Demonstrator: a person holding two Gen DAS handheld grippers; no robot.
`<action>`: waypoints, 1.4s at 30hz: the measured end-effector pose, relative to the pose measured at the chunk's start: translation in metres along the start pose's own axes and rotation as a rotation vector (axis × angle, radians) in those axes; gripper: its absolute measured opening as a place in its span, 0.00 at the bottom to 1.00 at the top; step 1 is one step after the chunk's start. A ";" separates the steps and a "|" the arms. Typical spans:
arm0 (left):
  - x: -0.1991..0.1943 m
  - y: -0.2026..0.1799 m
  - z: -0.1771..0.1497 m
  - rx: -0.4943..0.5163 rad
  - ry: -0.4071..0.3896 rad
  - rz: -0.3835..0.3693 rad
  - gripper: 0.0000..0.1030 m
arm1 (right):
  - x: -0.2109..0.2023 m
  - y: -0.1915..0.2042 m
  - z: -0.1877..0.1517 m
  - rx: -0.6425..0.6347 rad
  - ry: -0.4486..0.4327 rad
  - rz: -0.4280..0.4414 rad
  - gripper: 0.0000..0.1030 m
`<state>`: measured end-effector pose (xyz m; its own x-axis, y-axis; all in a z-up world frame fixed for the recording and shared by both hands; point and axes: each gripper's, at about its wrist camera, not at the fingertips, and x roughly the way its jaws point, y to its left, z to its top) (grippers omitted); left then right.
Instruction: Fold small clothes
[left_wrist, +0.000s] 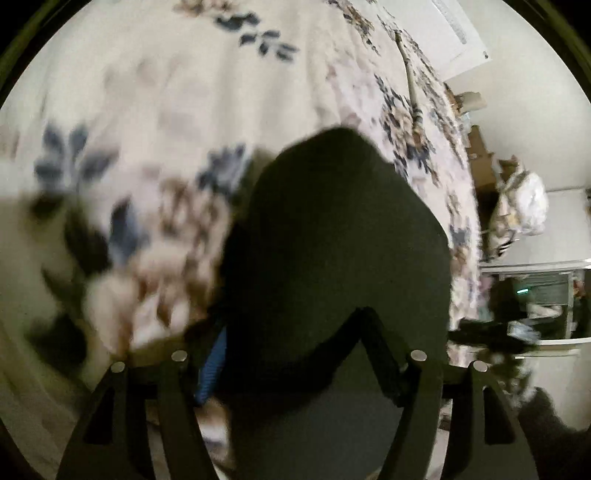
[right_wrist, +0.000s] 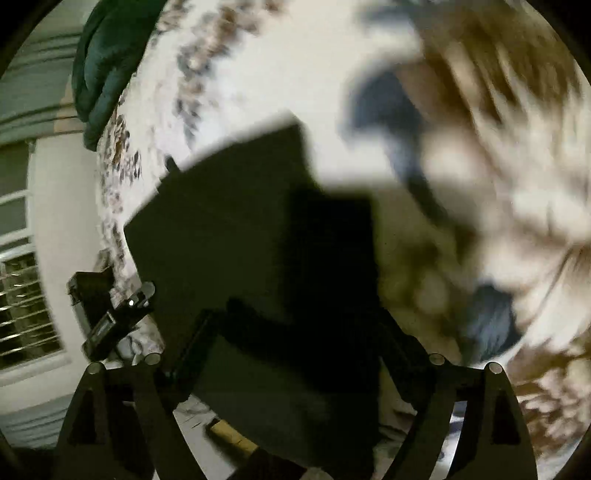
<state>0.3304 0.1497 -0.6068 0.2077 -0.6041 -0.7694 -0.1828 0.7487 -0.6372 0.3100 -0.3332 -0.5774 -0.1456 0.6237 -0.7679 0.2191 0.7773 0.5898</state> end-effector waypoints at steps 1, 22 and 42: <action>0.002 0.003 -0.002 -0.019 -0.002 -0.023 0.65 | 0.007 -0.013 -0.004 0.022 0.027 0.049 0.85; -0.015 -0.085 0.033 0.075 -0.122 -0.045 0.24 | 0.039 0.044 -0.001 -0.016 -0.052 0.270 0.29; 0.083 -0.197 0.296 0.213 -0.001 -0.079 0.25 | -0.126 0.071 0.232 0.066 -0.329 0.206 0.24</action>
<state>0.6683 0.0329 -0.5322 0.2145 -0.6630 -0.7172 0.0411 0.7398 -0.6716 0.5678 -0.3759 -0.4972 0.2226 0.6983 -0.6803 0.2741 0.6248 0.7311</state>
